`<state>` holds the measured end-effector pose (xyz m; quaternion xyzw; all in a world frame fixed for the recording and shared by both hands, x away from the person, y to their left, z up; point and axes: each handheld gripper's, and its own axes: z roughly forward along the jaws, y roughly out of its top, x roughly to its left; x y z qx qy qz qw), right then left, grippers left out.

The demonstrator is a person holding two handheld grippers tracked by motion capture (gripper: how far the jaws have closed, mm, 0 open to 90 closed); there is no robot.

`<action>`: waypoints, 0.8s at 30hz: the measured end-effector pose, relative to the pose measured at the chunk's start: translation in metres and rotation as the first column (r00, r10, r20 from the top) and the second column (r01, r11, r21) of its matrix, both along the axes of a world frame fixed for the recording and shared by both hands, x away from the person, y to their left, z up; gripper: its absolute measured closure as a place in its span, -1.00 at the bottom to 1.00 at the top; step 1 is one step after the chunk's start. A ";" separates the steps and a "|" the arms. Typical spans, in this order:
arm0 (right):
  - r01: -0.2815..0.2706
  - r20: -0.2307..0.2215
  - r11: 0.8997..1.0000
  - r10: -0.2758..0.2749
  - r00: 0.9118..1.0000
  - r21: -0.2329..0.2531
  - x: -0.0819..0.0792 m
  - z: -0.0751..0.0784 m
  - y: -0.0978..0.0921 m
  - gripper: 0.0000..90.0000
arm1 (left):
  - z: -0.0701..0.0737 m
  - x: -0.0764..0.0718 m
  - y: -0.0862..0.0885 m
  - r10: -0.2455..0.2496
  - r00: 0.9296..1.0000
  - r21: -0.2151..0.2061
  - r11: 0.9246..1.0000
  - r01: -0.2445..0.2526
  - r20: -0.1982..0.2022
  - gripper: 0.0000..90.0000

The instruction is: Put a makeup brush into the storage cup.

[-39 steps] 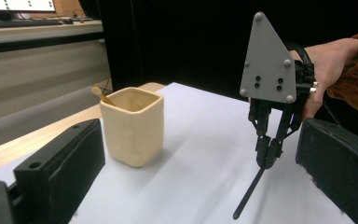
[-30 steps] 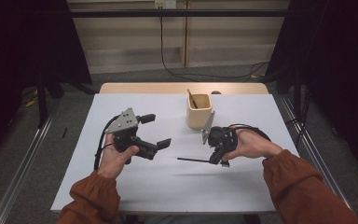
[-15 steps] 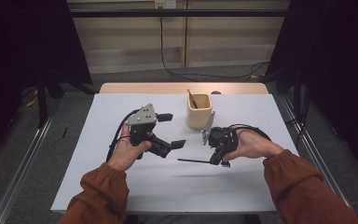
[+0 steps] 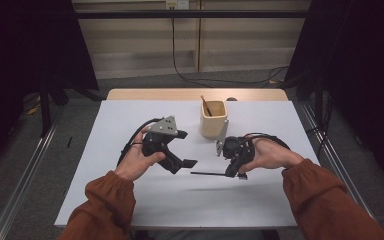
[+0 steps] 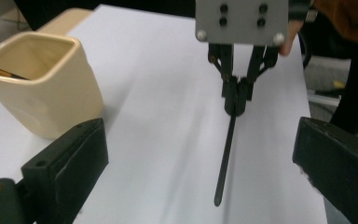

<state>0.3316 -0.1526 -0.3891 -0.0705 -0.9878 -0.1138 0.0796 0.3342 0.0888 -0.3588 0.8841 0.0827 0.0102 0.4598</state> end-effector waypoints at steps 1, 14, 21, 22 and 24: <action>-0.001 -0.004 1.000 0.001 1.000 -0.004 0.000 0.000 0.001 0.91 | -0.001 0.000 -0.002 -0.006 1.000 0.015 1.000 0.006 -0.005 -0.91; -0.026 -0.006 0.999 0.026 1.000 -0.024 -0.002 0.002 0.004 0.91 | -0.018 0.000 -0.027 -0.089 0.994 0.268 0.958 0.104 -0.069 -0.88; -0.031 -0.012 0.999 0.030 0.999 -0.032 -0.003 0.001 0.006 0.91 | -0.026 0.000 -0.034 -0.111 0.988 0.341 0.929 0.141 -0.107 -0.86; -0.027 -0.011 0.999 0.026 1.000 -0.029 -0.004 0.001 0.005 0.91 | -0.026 -0.001 -0.035 -0.109 0.988 0.344 0.928 0.141 -0.110 -0.86; -0.032 -0.013 0.999 0.032 0.999 -0.031 -0.003 0.001 0.005 0.91 | -0.027 -0.002 -0.036 -0.115 0.988 0.355 0.924 0.145 -0.106 -0.81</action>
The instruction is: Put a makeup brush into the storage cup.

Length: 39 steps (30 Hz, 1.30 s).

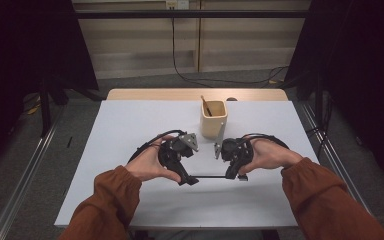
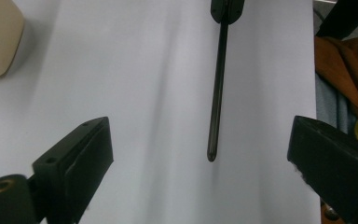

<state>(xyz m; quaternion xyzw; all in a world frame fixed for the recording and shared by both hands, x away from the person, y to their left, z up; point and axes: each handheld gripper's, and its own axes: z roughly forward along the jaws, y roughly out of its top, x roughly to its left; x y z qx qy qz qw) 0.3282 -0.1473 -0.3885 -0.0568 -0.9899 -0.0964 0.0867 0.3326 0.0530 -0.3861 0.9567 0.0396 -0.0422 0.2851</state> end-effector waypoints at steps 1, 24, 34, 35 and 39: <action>-0.001 0.003 1.000 0.001 1.000 0.007 0.000 0.000 0.000 0.91 | 0.000 0.000 0.000 -0.005 1.000 0.007 1.000 0.005 -0.002 -0.79; -0.013 0.001 1.000 0.013 1.000 0.022 0.000 -0.001 0.004 0.91 | -0.010 0.003 -0.007 -0.066 0.995 0.079 0.994 0.072 -0.077 0.25; -0.017 0.005 0.999 0.017 1.000 0.033 0.000 0.000 0.003 0.91 | -0.013 0.004 -0.014 -0.083 0.993 0.087 0.992 0.091 -0.086 0.53; -0.016 0.002 0.999 0.016 1.000 0.033 0.000 0.000 0.003 0.91 | -0.013 0.005 -0.015 -0.092 0.991 0.087 0.991 0.100 -0.093 0.55; -0.024 0.010 0.999 0.024 1.000 0.039 0.000 -0.001 0.004 0.91 | -0.014 0.005 -0.016 -0.085 0.991 0.084 0.992 0.094 -0.100 0.58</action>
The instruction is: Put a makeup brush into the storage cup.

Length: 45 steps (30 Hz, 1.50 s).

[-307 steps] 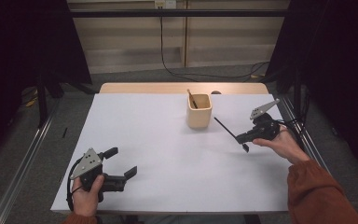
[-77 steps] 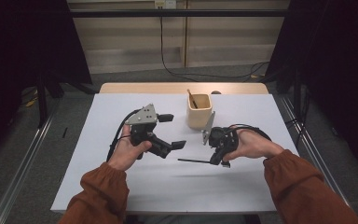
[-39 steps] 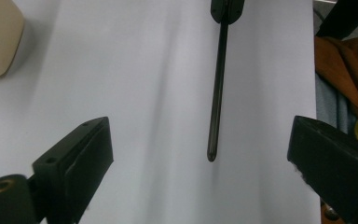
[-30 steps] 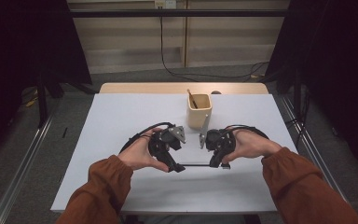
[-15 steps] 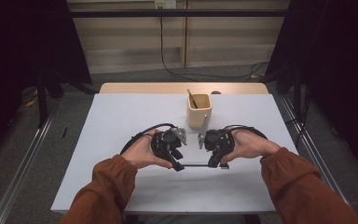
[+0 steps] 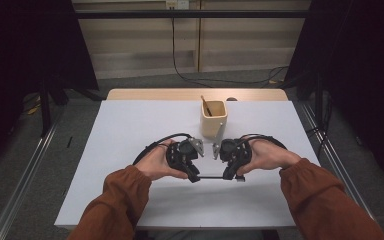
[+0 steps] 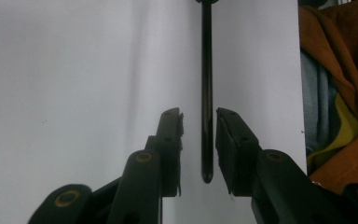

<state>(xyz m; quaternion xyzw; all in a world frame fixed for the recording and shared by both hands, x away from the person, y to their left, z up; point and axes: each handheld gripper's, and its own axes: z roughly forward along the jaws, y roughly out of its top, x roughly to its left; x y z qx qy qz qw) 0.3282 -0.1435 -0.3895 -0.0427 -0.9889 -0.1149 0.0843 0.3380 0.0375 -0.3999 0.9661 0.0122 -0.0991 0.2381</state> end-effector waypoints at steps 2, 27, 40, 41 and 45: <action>0.009 -0.006 1.000 -0.009 1.000 -0.004 -0.001 0.000 0.001 0.91 | 0.000 -0.001 0.000 0.008 1.000 -0.003 1.000 -0.008 -0.009 0.60; -0.004 0.005 0.999 0.004 1.000 0.032 0.000 -0.002 -0.003 0.91 | -0.007 -0.003 -0.009 -0.011 1.000 -0.019 1.000 0.011 -0.008 0.90; 0.026 0.006 0.999 -0.026 1.000 0.045 0.002 -0.004 -0.006 0.70 | -0.007 0.001 -0.002 -0.022 1.000 -0.046 0.999 0.022 -0.003 0.91; 0.037 0.005 0.998 -0.037 0.999 0.048 0.001 -0.004 -0.006 0.61 | -0.007 0.000 -0.001 -0.012 1.000 -0.048 0.999 0.012 0.000 0.91; 0.072 0.017 0.993 -0.074 0.997 0.090 0.004 -0.004 -0.009 0.31 | -0.008 0.001 0.000 -0.005 1.000 -0.052 0.999 0.005 -0.007 0.91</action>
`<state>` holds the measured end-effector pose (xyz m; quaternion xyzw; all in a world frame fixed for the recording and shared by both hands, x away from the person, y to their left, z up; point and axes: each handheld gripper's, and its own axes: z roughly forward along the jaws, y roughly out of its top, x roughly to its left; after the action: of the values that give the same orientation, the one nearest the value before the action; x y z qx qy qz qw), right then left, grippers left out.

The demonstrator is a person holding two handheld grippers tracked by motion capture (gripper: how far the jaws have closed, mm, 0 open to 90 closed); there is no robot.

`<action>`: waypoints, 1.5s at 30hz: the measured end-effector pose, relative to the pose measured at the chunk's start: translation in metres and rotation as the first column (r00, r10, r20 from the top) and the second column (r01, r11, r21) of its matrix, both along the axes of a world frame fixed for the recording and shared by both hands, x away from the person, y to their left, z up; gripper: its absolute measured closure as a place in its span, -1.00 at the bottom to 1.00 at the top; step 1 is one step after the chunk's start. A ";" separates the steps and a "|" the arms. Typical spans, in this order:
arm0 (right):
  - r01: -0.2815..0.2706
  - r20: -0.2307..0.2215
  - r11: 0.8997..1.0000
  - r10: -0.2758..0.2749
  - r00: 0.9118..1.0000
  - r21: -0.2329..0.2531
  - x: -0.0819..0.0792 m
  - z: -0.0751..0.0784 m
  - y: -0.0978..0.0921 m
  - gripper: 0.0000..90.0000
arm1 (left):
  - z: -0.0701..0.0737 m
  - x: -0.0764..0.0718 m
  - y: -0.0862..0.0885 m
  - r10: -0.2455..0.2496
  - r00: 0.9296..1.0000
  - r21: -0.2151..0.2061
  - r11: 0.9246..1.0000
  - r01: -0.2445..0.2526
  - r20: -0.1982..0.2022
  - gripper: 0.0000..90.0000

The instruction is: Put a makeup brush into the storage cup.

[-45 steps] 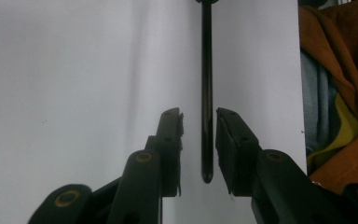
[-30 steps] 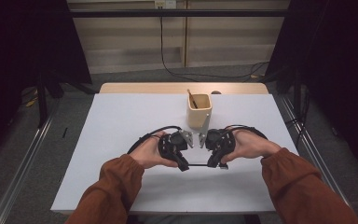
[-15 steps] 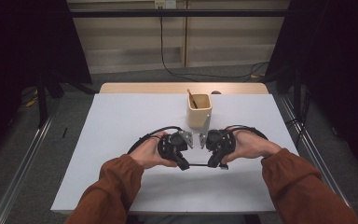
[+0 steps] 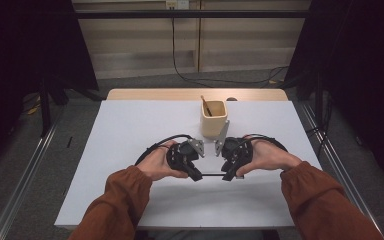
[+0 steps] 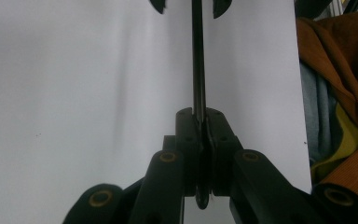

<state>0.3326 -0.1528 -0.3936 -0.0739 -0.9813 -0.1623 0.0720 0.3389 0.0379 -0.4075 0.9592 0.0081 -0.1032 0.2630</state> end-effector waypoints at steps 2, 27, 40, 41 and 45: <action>0.008 -0.008 1.000 -0.007 1.000 0.012 0.000 0.001 -0.001 0.19 | -0.001 0.000 0.001 0.004 1.000 -0.008 1.000 -0.004 -0.007 0.91; 0.165 0.054 0.957 -0.183 0.982 0.240 0.003 0.002 -0.024 -0.91 | 0.000 0.003 0.013 0.031 0.999 -0.045 0.998 -0.032 -0.009 0.91; 0.219 0.093 0.908 -0.268 0.959 0.357 -0.002 0.008 -0.046 -0.92 | -0.001 0.003 0.032 0.062 0.998 -0.047 0.997 -0.064 -0.024 0.90; 0.221 0.095 0.904 -0.273 0.957 0.365 -0.002 0.008 -0.048 -0.91 | 0.000 0.003 0.033 0.062 0.998 -0.051 0.997 -0.063 -0.024 0.90; 0.243 0.093 0.888 -0.300 0.949 0.390 -0.006 0.005 -0.055 -0.91 | -0.001 0.004 0.038 0.077 0.997 -0.055 0.995 -0.078 -0.024 0.90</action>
<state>0.3265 -0.2074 -0.3885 -0.1832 -0.9148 -0.3598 -0.0130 0.3428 0.0762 -0.4085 0.9493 0.0454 -0.1034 0.2935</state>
